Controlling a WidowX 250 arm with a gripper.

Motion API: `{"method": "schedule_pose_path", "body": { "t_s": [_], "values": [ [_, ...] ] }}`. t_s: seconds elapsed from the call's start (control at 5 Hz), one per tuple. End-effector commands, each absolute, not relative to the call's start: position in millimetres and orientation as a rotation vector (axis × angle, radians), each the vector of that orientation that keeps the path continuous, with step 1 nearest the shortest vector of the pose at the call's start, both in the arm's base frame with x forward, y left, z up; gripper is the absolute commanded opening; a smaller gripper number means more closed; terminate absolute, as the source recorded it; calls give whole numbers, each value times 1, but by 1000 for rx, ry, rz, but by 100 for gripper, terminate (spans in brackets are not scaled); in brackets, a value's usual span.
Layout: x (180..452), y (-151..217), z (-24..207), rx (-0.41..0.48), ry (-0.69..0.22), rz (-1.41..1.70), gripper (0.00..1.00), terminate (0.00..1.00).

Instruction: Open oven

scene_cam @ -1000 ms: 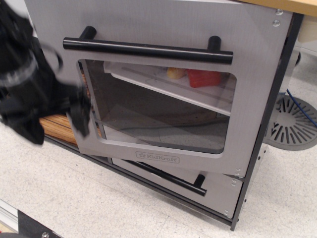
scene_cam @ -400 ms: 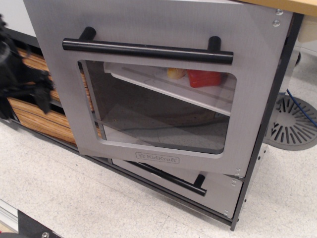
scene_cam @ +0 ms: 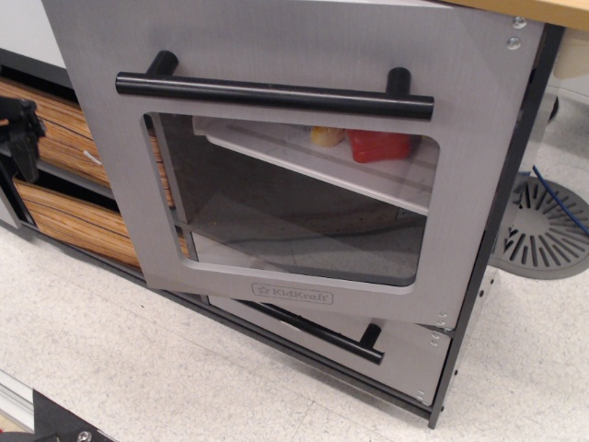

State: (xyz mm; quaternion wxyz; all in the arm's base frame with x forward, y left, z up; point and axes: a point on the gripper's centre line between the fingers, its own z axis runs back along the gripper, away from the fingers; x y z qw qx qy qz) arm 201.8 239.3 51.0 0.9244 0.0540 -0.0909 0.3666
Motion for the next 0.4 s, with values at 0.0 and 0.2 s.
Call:
{"method": "schedule_pose_path", "body": {
  "t_s": [0.0,0.2],
  "values": [
    [233,274,81,111,-253,967,100,0],
    [256,267,90,93,-285,1047,100,0]
  ]
}}
